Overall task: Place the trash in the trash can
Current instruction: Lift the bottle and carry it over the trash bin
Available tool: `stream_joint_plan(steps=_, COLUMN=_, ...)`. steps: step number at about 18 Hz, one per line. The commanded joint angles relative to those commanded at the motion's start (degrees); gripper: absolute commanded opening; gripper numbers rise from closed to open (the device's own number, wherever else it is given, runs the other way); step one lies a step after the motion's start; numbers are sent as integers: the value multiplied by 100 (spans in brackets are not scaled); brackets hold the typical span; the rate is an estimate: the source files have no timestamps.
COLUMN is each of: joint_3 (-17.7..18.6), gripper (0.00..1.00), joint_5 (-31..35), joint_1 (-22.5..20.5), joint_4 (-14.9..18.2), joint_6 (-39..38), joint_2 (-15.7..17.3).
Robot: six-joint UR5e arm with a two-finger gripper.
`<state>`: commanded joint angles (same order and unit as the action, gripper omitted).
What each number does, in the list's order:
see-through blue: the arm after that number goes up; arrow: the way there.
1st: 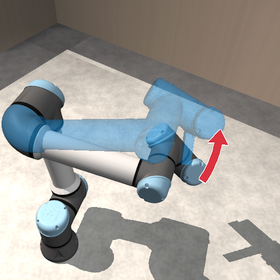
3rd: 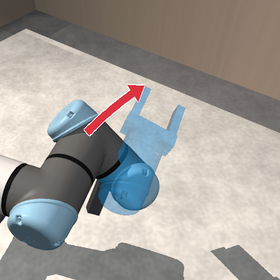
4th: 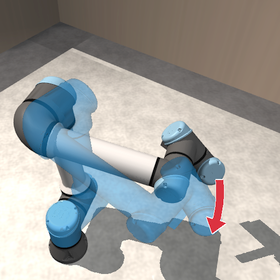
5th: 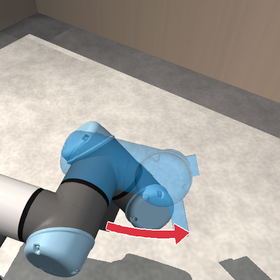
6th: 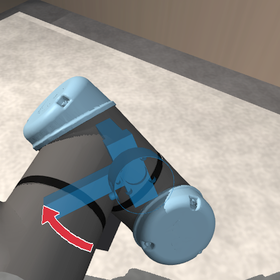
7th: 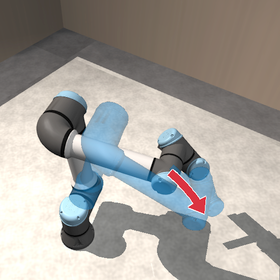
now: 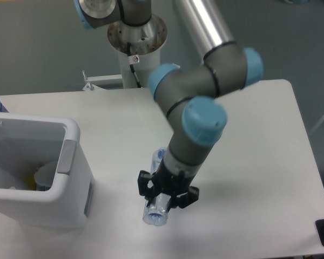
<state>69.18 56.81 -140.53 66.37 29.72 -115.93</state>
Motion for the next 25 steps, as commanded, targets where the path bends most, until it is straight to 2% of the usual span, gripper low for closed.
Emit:
stream_joint_plan(steps=4, joint_3=-203, gripper=14, joint_5=-1284, joint_1=-203, joint_4=-799, joint_6=-615, joint_2=307)
stream_joint_plan(steps=7, joint_3=-212, gripper=14, joint_5=-1918, joint_1=-194, joint_4=-1310, joint_6=-792, joint_2=518)
stream_joint_plan(steps=10, joint_3=-247, gripper=14, joint_5=-2034, joint_1=-28, joint_4=-1390, joint_6=-801, joint_2=703)
stream_joint_plan(steps=16, joint_3=-238, gripper=16, joint_5=-2130, joint_1=815, joint_4=-1495, joint_6=-766, joint_2=800)
stream_joint_plan(steps=18, joint_3=-90, gripper=18, joint_5=-2139, joint_1=1088, joint_4=-1530, joint_6=-740, joint_2=879)
stream_joint_plan(steps=25, joint_3=297, gripper=24, joint_5=-2130, joint_1=1388, joint_4=-1917, joint_6=-713, joint_2=914)
